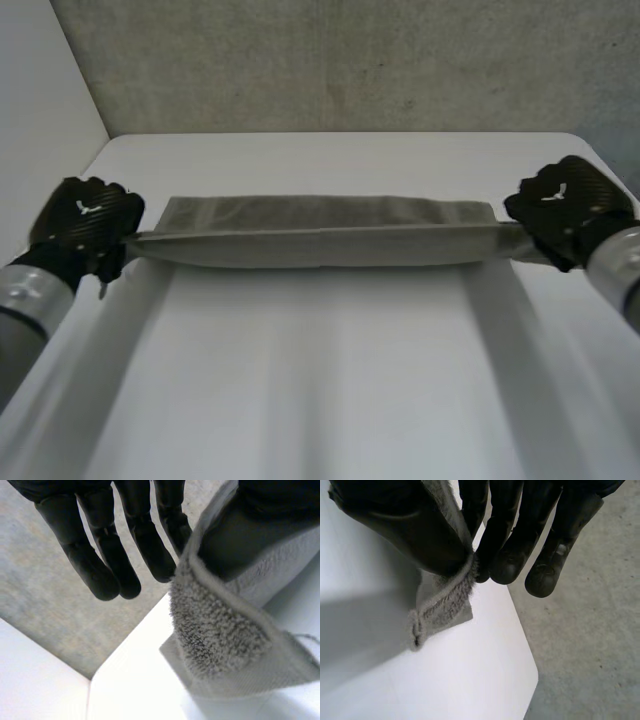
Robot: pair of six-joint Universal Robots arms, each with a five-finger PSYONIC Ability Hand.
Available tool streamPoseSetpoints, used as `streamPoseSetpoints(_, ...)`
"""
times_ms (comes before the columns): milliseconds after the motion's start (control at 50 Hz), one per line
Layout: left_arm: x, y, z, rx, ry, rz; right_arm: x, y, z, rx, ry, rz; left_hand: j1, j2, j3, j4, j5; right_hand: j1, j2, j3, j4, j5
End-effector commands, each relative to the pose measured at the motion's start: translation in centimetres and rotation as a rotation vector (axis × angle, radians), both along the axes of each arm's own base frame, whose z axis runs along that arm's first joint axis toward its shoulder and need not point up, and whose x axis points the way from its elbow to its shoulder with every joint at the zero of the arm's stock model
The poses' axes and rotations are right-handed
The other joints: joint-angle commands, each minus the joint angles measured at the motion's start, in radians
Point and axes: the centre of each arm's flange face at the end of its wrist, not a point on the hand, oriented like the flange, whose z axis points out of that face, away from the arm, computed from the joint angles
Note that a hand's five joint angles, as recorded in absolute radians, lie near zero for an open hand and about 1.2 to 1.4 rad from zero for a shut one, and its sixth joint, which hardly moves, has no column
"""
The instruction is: Fold the towel.
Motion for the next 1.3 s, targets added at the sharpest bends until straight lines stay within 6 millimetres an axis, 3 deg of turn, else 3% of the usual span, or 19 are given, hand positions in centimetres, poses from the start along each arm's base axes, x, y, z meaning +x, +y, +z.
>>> streamPoseSetpoints(20, 2.2, 2.1, 2.3, -0.091, -0.021, 0.022, -2.2, 1.3, 2.0, 0.027, -0.033, 0.018, -0.066, -0.123, -0.157, -0.123, -0.267, 0.050, 0.095, 0.058, 0.060, 0.044)
streamPoseSetpoints(160, 2.5, 2.1, 2.4, -0.082, -0.022, -0.001, -2.5, 0.6, 1.6, 0.058, -0.045, 0.038, -0.066, -0.123, -0.157, -0.123, -0.267, 0.050, 0.095, 0.058, 0.060, 0.044)
streamPoseSetpoints(260, 0.9, 1.1, 0.5, 0.003, -0.019, -0.065, -2.2, -1.4, -0.7, 0.141, -0.027, 0.032, -0.066, -0.123, -0.157, -0.123, -0.267, 0.050, 0.095, 0.058, 0.060, 0.044)
streamPoseSetpoints(360, -1.8, -1.5, -1.9, 0.093, -0.030, -0.108, -1.2, -3.6, -2.7, 0.201, -0.022, 0.047, -0.066, -0.123, -0.157, -0.123, -0.267, 0.050, 0.095, 0.058, 0.060, 0.044)
streamPoseSetpoints(420, -2.0, -2.4, -2.4, 0.106, -0.035, -0.088, -0.8, -4.0, -3.1, 0.212, -0.021, 0.054, -0.066, -0.123, -0.157, -0.123, -0.267, 0.050, 0.095, 0.058, 0.060, 0.044)
streamPoseSetpoints(520, -2.1, -5.5, -4.4, 0.134, -0.098, -0.023, 1.0, -6.0, -5.0, 0.233, 0.000, 0.061, -0.066, -0.123, -0.157, -0.123, -0.267, 0.050, 0.095, 0.058, 0.060, 0.044)
streamPoseSetpoints(640, -3.0, -7.6, -5.0, 0.103, -0.145, -0.012, 1.6, -7.8, -6.1, 0.236, -0.001, 0.026, -0.066, -0.123, -0.157, -0.123, -0.267, 0.050, 0.095, 0.058, 0.060, 0.044)
streamPoseSetpoints(680, -3.2, -9.1, -5.4, 0.089, -0.156, 0.016, 2.2, -9.2, -6.8, 0.234, -0.013, 0.008, -0.066, -0.123, -0.157, -0.123, -0.267, 0.050, 0.095, 0.058, 0.060, 0.044)
streamPoseSetpoints(800, -4.4, -11.1, -5.7, 0.056, -0.162, 0.050, 3.3, -11.8, -7.9, 0.197, -0.053, -0.046, -0.066, -0.123, -0.157, -0.123, -0.267, 0.050, 0.095, 0.058, 0.060, 0.044)
streamPoseSetpoints(1020, -6.5, -12.5, -6.3, 0.013, -0.193, 0.035, 4.9, -13.8, -9.5, 0.143, -0.054, -0.064, -0.066, -0.123, -0.157, -0.123, -0.267, 0.050, 0.095, 0.058, 0.060, 0.044)
streamPoseSetpoints(1180, -7.0, -13.5, -7.2, -0.012, -0.253, 0.066, 5.6, -15.0, -10.4, 0.068, -0.065, -0.083, -0.092, -0.149, -0.183, -0.149, -0.293, 0.050, 0.095, 0.058, 0.060, 0.044)
streamPoseSetpoints(1200, -7.0, -13.6, -7.2, -0.016, -0.257, 0.081, 5.9, -15.0, -10.5, 0.063, -0.066, -0.080, -0.289, -0.347, -0.381, -0.347, -0.491, -0.155, -0.110, -0.147, -0.145, -0.161)
streamPoseSetpoints(1220, -7.0, -13.6, -7.2, -0.016, -0.257, 0.081, 5.9, -15.0, -10.5, 0.063, -0.066, -0.080, -0.291, -0.349, -0.383, -0.349, -0.493, -0.157, -0.112, -0.149, -0.147, -0.163)
streamPoseSetpoints(1240, -7.0, -13.6, -7.2, -0.015, -0.259, 0.095, 6.2, -14.9, -10.6, 0.061, -0.068, -0.077, -0.521, -0.579, -0.613, -0.578, -0.723, -0.567, -0.522, -0.559, -0.557, -0.573)
streamPoseSetpoints(1260, -7.0, -13.6, -7.2, -0.015, -0.259, 0.095, 6.2, -14.9, -10.6, 0.061, -0.068, -0.077, -0.523, -0.581, -0.615, -0.581, -0.725, -0.571, -0.526, -0.563, -0.561, -0.577)
streamPoseSetpoints(1280, -7.1, -13.5, -7.0, -0.017, -0.259, 0.103, 6.3, -14.8, -10.6, 0.056, -0.070, -0.082, -0.782, -0.840, -0.874, -0.839, -0.984, -0.972, -0.927, -0.964, -0.962, -0.978)
streamPoseSetpoints(1300, -7.3, -13.3, -6.9, -0.019, -0.256, 0.107, 6.5, -14.6, -10.7, 0.056, -0.074, -0.091, -1.052, -1.110, -1.144, -1.109, -1.254, -1.172, -1.127, -1.163, -1.161, -1.177)
